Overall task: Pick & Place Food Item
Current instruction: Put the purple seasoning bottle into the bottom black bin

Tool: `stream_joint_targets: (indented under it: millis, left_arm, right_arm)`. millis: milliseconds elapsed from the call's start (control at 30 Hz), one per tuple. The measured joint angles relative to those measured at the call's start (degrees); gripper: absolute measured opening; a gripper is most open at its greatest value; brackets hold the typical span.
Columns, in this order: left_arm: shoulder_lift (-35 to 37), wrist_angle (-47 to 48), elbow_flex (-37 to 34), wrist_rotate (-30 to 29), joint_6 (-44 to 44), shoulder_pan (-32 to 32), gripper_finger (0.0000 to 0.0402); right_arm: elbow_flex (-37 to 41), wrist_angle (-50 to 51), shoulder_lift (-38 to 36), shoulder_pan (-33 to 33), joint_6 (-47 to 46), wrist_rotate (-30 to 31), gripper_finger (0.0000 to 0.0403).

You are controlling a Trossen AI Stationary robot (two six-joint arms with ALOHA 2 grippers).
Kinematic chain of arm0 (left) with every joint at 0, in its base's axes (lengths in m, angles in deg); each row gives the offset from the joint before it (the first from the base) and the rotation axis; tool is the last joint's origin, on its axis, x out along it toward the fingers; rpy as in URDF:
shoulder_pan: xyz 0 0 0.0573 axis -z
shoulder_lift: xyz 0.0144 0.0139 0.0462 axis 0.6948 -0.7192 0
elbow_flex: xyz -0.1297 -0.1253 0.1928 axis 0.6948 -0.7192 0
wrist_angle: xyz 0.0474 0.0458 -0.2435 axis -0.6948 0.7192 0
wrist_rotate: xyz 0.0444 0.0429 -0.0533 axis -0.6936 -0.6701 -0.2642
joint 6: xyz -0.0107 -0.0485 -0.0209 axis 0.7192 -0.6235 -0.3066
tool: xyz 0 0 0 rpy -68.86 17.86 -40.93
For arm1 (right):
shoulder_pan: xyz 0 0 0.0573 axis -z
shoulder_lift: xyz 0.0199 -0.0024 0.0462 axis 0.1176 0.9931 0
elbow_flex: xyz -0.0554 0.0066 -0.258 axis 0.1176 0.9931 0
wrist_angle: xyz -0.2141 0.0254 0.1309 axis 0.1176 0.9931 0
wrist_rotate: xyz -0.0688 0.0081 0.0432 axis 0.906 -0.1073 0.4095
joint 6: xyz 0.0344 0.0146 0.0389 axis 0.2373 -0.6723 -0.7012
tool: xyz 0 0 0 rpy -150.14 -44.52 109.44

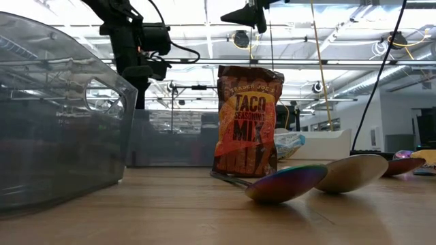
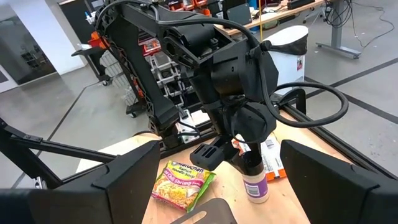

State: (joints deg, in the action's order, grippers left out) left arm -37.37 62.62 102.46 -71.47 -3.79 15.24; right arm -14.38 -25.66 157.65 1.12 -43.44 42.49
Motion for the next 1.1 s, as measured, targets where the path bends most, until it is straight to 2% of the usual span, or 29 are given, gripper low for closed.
stream_joint_targets:
  millis: [267, 800, 933, 1100]
  left_arm:
    - [0.0, 0.0, 0.0, 0.3, 0.7, 0.0, 0.0214]
    - [0.0, 1.9, 0.6, 4.5, 2.8, 0.0, 0.0208]
    - [0.0, 7.0, 4.3, 4.9, 4.2, 0.0, 0.0208]
    - [0.0, 13.3, 13.0, 4.5, 6.3, -0.1, 0.0208]
  right_arm:
    - [0.0, 0.1, 0.0, 0.0, 0.0, 0.0, 0.0325]
    - [0.0, 0.9, 0.0, 0.0, 0.5, 0.0, 0.0325]
    - [0.0, 1.0, 0.0, 0.0, 1.0, 0.0, 0.0325]
    - [0.0, 1.0, 0.0, 0.0, 1.3, 0.0, 0.0325]
